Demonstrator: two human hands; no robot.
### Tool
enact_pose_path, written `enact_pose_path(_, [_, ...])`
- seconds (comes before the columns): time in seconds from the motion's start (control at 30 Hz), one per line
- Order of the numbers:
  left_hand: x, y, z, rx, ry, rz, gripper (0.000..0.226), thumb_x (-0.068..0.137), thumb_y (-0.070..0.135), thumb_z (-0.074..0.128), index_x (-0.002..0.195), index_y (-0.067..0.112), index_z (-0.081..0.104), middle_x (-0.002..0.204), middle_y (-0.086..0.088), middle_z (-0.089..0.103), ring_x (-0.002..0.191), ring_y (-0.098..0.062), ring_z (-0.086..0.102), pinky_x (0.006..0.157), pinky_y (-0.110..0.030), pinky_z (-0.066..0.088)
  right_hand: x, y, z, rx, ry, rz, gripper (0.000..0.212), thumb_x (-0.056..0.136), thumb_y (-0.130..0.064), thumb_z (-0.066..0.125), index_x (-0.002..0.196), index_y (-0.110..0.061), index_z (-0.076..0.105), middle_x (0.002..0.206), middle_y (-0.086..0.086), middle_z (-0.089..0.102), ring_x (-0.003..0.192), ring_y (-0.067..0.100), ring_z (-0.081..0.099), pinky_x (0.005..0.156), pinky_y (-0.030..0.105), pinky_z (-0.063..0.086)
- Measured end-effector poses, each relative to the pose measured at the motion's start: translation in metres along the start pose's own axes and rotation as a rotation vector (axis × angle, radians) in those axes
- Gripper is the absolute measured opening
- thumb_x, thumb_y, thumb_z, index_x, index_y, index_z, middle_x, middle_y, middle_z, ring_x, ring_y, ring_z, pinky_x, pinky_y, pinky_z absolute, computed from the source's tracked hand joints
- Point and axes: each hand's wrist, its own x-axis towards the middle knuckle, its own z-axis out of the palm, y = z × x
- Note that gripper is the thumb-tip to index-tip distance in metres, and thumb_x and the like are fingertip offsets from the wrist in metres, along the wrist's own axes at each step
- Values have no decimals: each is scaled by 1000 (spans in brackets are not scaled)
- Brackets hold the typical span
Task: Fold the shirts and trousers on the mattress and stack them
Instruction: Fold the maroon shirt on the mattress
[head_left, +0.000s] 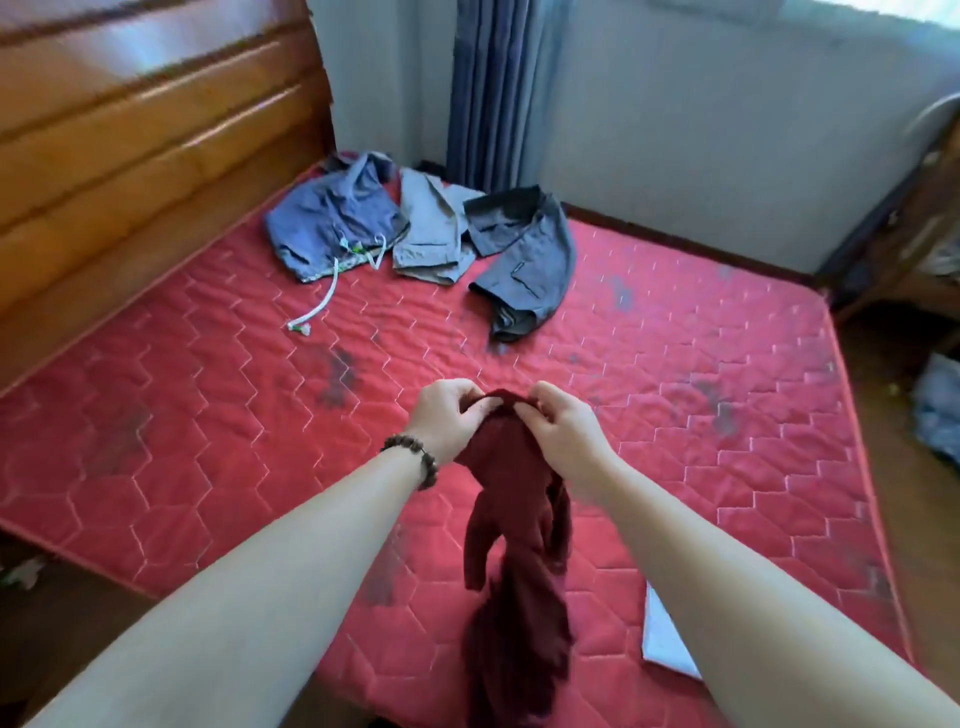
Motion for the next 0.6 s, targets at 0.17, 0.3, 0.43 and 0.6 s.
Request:
enact_pose_path(0.17, [12, 112, -70, -165, -83, 102, 53, 84, 43, 67, 69, -7, 58, 58, -5, 52, 53, -12, 48, 54, -30, 41, 6, -117, -92, 227, 229, -90, 16, 90, -16, 61, 74, -14, 58, 64, 0, 53, 60, 11, 44, 60, 30, 39])
enact_pose_path(0.3, [20, 177, -110, -183, -103, 222, 15, 85, 14, 71, 85, -1, 70, 73, -7, 68, 60, -9, 62, 58, -24, 51, 5, -194, -160, 327, 325, -189, 15, 92, -10, 59, 77, -9, 58, 69, 13, 52, 64, 21, 42, 61, 35, 37])
enact_pose_path(0.43, [25, 237, -153, -252, -27, 353, 5, 87, 5, 67, 85, 0, 67, 71, -3, 69, 60, -5, 64, 59, -21, 54, 2, -250, -209, 186, 412, -324, 13, 91, -14, 61, 78, -13, 59, 68, 7, 51, 62, 17, 42, 62, 29, 37])
enact_pose_path(0.6, [26, 285, -197, -436, -58, 386, 9, 92, 6, 59, 88, 5, 67, 73, -1, 69, 60, -12, 66, 54, -22, 56, -5, -287, -236, 71, 502, -410, 15, 91, -19, 61, 77, -14, 58, 62, -4, 51, 56, 9, 42, 51, 16, 33])
